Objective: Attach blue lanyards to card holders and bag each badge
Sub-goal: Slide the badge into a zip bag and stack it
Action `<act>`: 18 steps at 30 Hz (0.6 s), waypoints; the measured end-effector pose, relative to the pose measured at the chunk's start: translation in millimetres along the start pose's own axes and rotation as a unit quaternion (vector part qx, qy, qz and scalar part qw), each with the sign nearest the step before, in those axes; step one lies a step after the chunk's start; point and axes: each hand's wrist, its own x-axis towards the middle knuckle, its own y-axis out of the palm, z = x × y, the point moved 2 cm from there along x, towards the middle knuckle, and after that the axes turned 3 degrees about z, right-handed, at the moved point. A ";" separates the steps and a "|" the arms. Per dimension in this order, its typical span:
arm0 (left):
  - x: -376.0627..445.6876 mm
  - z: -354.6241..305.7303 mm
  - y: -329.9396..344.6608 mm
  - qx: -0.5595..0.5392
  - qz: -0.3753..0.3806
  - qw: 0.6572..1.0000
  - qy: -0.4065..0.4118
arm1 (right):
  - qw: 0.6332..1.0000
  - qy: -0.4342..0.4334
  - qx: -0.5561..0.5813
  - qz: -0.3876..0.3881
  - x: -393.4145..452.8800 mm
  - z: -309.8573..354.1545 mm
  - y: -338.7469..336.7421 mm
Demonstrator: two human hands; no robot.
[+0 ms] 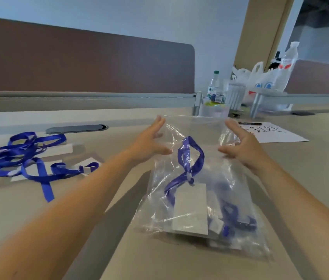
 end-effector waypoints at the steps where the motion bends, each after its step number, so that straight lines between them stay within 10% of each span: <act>1: 7.2 4.8 2.0 -0.003 0.001 1.000 -0.004 | 1.000 0.009 -0.009 0.003 6.2 -6.1 1.2; 18: 35.4 67.9 13.9 0.172 0.163 0.962 -0.136 | 0.944 0.156 -0.235 0.172 42.6 -81.8 14.6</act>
